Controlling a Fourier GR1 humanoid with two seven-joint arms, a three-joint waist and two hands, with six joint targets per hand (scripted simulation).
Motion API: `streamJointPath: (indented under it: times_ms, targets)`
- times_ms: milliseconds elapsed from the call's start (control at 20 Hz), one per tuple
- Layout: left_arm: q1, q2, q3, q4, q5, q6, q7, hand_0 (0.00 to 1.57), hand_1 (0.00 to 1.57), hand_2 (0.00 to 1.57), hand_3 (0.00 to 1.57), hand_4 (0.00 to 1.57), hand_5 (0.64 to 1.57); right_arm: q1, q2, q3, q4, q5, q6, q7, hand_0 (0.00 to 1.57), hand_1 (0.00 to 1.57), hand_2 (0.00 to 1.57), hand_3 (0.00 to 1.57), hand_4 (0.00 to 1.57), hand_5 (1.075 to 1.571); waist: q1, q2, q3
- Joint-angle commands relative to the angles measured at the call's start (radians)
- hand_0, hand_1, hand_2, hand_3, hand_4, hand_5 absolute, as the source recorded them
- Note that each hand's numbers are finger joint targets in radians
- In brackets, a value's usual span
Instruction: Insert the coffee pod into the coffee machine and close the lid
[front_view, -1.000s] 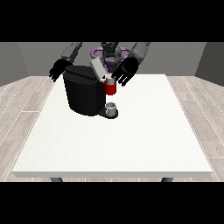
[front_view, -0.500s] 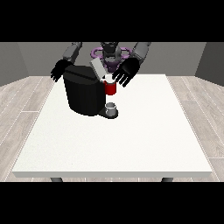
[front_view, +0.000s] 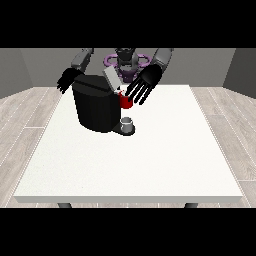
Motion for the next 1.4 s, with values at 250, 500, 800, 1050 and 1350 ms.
streamJointPath:
  times_ms: [250, 500, 800, 1050, 1350]
  targets:
    - [0.062, -0.080, -0.028, -0.044, -0.011, -0.019, 0.020, 0.00, 0.00, 0.00, 0.00, 0.00, 1.571, 0.069, -0.007, -0.047, 0.104, -0.007, -0.010, -0.078, 0.00, 0.00, 0.00, 0.00, 0.38, 1.571, 0.071, -0.086, -0.0008]
    - [0.047, -0.079, -0.016, -0.055, -0.019, -0.009, 0.046, 0.00, 0.00, 0.00, 0.00, 0.00, 1.571, 0.047, 0.024, -0.016, 0.084, 0.006, -0.034, -0.047, 0.00, 0.00, 0.00, 0.00, 0.39, 1.571, 0.073, -0.109, -0.0010]
    - [0.158, -0.169, 0.143, -0.057, 0.184, -0.036, 0.036, 0.00, 0.00, 0.00, 0.00, 0.00, 1.571, 0.155, -0.019, -0.077, 0.116, -0.046, 0.014, -0.061, 0.00, 0.00, 0.00, 0.00, 0.43, 1.571, 0.158, -0.240, -0.0016]
    - [0.308, -0.282, 0.256, -0.060, 0.334, 0.006, -0.036, 0.00, 0.00, 0.00, 0.00, 0.24, 1.571, 0.245, 0.000, -0.064, 0.091, -0.041, 0.007, -0.059, 0.00, 0.00, 0.00, 0.00, 0.37, 1.571, 0.195, -0.344, -0.0026]
    - [0.471, -0.340, 0.273, -0.087, 0.403, -0.040, -0.081, 0.00, 0.00, 0.00, 0.00, 0.00, 1.571, 0.245, -0.085, -0.058, 0.028, -0.016, 0.032, 0.029, 0.00, 0.00, 0.00, 0.00, 0.36, 1.571, 0.267, -0.482, -0.0025]
